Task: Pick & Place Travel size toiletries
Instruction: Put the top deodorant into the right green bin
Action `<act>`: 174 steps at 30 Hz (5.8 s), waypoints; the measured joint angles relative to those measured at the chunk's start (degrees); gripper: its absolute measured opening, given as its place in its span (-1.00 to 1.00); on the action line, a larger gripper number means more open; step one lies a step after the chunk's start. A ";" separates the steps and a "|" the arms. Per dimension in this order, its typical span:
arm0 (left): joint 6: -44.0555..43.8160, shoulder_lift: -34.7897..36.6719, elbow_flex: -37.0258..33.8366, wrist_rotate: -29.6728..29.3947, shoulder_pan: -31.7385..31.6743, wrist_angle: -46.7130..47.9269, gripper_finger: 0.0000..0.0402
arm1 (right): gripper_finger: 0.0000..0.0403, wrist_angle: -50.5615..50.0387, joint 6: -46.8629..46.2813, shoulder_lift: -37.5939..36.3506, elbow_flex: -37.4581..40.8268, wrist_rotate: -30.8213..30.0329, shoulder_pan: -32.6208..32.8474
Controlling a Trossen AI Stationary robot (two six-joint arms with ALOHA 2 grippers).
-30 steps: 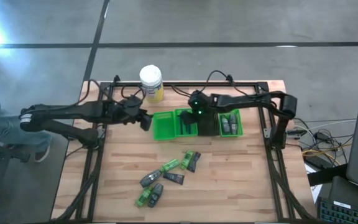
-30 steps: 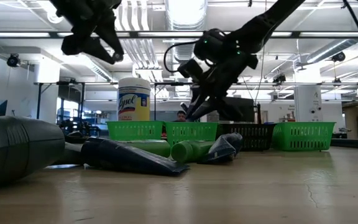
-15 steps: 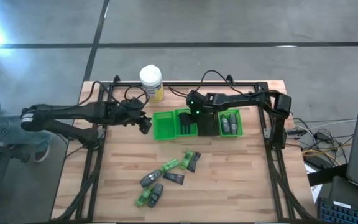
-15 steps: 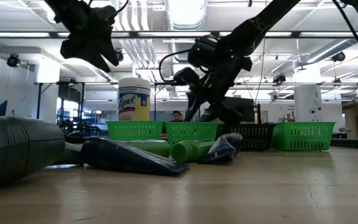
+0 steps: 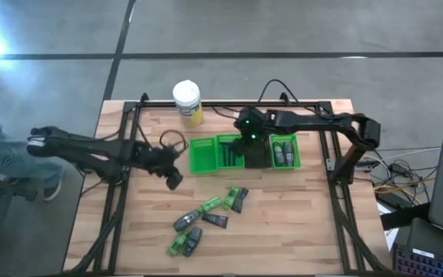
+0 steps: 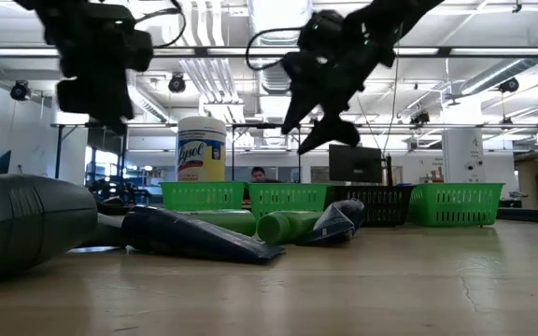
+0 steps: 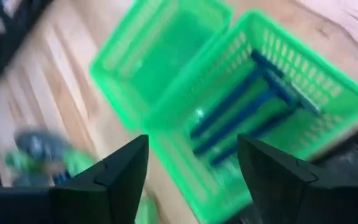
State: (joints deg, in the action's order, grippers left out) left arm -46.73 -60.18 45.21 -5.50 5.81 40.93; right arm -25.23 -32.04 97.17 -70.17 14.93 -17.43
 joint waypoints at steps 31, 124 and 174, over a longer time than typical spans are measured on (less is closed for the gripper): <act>-21.41 -34.07 15.75 0.50 26.33 1.07 0.32 | 0.34 -11.86 8.69 -25.33 18.19 -7.44 3.30; 35.09 -26.15 20.15 -27.63 6.54 -19.18 0.08 | -0.42 19.22 -23.68 -4.57 3.69 16.70 7.30; 6.35 -26.04 17.27 -25.05 11.31 0.20 0.53 | -0.19 -20.79 -22.03 -33.43 30.51 -33.83 6.12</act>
State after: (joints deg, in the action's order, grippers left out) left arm -40.38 -86.21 62.48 -30.55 17.12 41.12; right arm -46.02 -54.08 63.73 -39.66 -18.90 -11.31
